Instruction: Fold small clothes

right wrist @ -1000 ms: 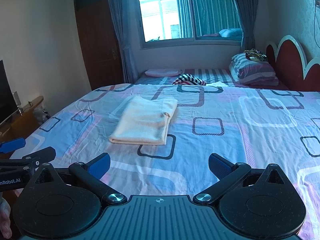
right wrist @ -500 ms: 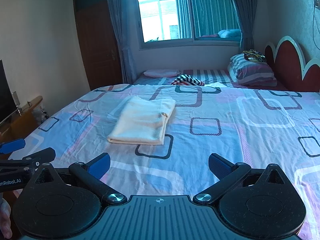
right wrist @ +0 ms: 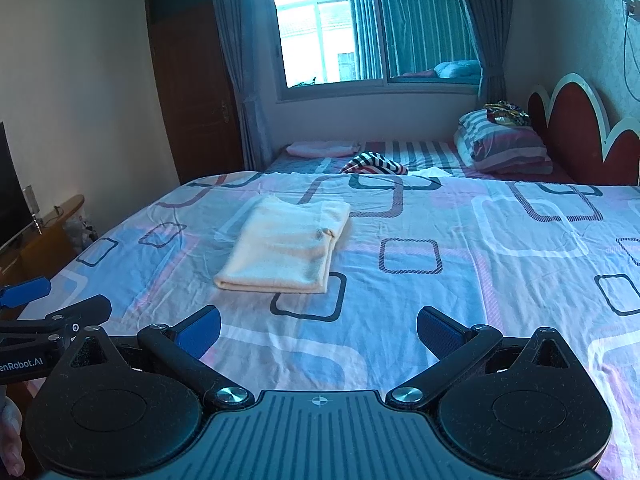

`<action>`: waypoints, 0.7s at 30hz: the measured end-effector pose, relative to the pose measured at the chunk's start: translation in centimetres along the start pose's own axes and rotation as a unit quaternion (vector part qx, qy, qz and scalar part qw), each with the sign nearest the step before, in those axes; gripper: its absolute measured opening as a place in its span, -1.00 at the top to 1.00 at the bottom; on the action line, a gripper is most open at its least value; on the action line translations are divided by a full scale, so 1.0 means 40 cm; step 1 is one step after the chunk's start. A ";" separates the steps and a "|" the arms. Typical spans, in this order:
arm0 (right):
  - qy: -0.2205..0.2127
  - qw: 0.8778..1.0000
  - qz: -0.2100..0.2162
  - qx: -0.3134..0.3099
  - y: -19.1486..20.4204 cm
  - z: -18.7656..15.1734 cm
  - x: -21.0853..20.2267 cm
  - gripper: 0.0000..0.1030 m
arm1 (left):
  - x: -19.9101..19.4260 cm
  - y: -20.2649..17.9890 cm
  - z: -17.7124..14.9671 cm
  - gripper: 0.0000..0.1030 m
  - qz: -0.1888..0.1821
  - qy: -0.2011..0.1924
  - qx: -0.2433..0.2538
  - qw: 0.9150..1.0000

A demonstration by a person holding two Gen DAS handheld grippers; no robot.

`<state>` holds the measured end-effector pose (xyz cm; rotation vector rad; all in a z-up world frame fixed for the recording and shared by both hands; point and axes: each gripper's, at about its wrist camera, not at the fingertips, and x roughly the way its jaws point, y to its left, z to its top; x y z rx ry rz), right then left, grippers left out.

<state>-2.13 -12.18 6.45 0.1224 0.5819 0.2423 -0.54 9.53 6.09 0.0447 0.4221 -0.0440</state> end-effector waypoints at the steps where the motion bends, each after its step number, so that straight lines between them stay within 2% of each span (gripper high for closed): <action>1: 0.000 1.000 0.000 0.000 0.000 0.000 -0.001 -1.00 | -0.001 0.002 0.000 -0.99 0.000 0.000 0.000 1.000; 21: 0.005 1.000 0.008 -0.008 0.002 0.002 0.010 -1.00 | 0.007 0.010 0.004 -0.99 -0.007 0.008 -0.005 1.000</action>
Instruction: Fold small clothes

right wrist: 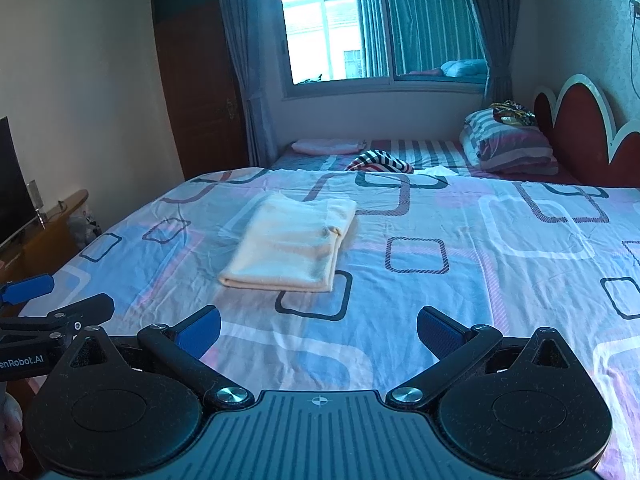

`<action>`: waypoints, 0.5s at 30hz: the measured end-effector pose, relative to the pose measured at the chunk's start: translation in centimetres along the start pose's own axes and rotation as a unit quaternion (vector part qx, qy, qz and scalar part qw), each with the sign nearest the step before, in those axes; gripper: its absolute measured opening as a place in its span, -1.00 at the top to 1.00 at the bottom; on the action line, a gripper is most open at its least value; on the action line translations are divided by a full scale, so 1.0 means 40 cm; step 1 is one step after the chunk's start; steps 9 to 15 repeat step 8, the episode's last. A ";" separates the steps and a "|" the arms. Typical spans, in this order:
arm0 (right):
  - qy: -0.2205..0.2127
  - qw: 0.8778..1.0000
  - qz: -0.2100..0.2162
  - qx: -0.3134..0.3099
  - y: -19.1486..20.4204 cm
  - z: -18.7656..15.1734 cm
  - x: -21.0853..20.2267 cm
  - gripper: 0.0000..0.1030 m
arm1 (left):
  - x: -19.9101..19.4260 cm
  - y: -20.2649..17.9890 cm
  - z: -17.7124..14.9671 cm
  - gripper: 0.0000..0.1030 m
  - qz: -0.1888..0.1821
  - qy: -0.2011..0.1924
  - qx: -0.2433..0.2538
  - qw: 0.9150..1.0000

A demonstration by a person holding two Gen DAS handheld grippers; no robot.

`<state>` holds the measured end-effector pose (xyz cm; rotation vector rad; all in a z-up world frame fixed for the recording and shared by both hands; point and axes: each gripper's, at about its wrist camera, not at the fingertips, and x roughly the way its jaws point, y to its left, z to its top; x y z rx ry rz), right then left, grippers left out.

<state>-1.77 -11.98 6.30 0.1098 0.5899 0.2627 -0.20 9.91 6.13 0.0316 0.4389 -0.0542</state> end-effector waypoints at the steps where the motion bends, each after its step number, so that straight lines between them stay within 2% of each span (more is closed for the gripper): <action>1: 0.000 1.000 0.000 0.000 0.000 0.000 0.000 -1.00 | -0.001 0.002 0.000 -0.99 0.002 -0.003 -0.002 1.000; 5: 0.000 1.000 0.001 -0.002 0.000 0.000 0.001 -1.00 | -0.005 0.003 0.001 -0.98 0.004 -0.014 0.000 1.000; 8: 0.001 1.000 0.003 -0.001 0.000 -0.001 0.003 -1.00 | -0.005 0.003 0.004 -0.99 -0.009 -0.014 -0.002 1.000; 15: 0.001 1.000 0.003 -0.001 0.000 -0.001 0.003 -1.00 | -0.005 0.003 0.004 -0.99 -0.009 -0.014 -0.002 1.000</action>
